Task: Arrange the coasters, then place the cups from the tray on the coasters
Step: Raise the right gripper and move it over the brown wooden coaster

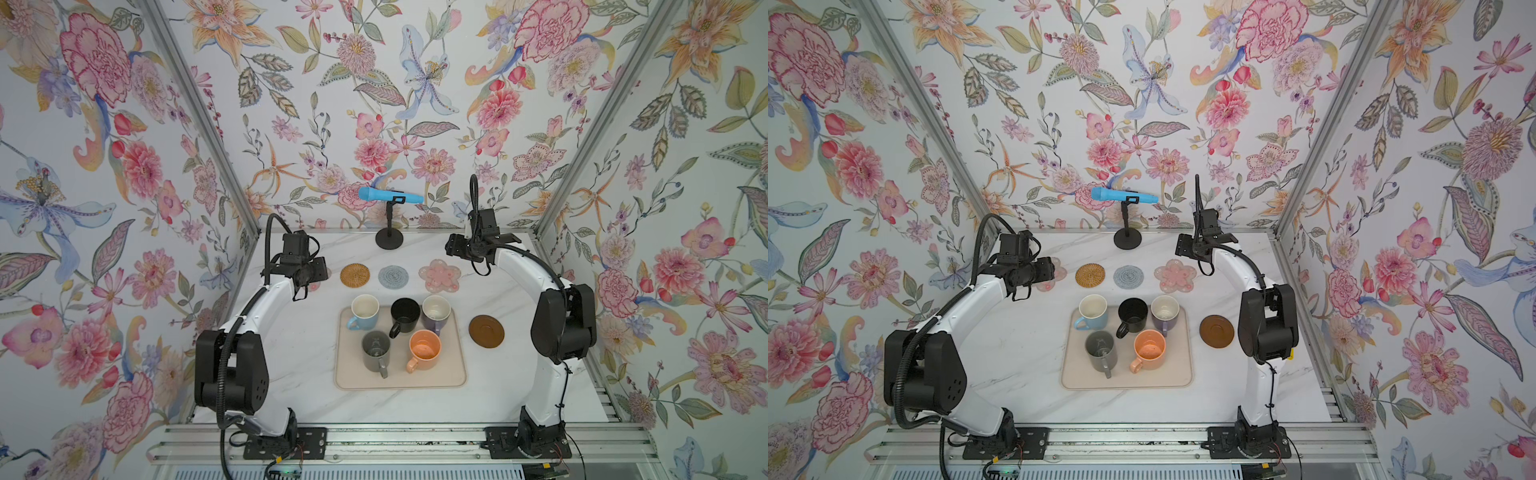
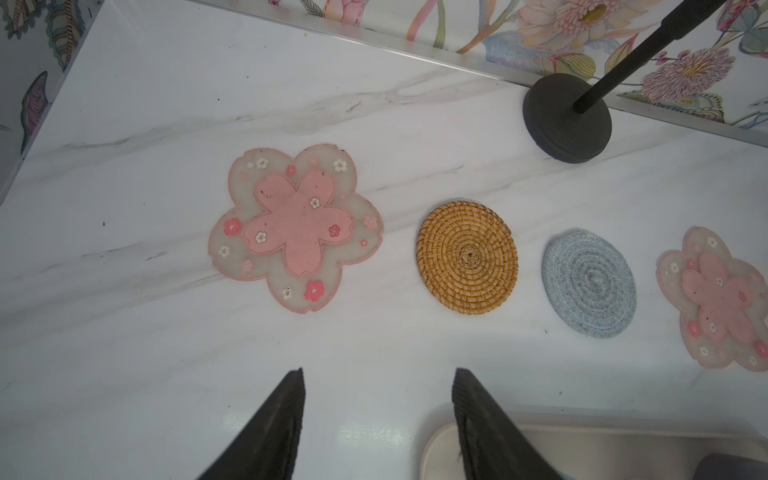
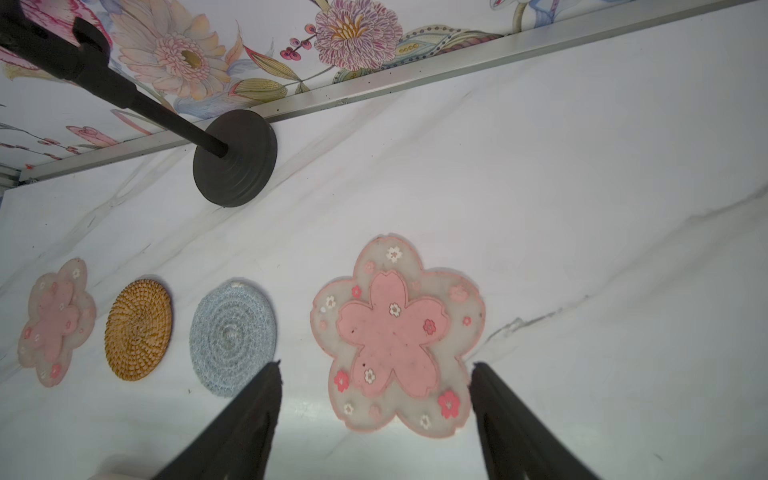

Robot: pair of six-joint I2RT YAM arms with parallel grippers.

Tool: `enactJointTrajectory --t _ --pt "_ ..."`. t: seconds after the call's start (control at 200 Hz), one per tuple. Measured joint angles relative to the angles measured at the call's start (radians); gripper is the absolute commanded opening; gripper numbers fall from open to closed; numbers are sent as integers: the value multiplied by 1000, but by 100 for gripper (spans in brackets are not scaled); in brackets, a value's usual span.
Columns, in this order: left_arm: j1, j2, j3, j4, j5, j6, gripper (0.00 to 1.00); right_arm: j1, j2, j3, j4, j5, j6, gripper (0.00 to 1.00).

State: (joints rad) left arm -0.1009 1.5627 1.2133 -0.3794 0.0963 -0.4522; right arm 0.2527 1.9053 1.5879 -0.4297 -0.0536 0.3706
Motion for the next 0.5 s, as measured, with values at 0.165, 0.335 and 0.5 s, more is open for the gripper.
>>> enactJointTrajectory --t 0.165,0.335,0.5 --pt "-2 -64 -7 -14 2 0 63 2 -173 -258 -7 43 -6 73" --pt "-5 -113 -35 -31 2 0 63 21 -332 -473 -47 83 -5 72" --pt "-14 -134 -64 -44 2 -1 61 27 -497 -610 -77 105 18 66"
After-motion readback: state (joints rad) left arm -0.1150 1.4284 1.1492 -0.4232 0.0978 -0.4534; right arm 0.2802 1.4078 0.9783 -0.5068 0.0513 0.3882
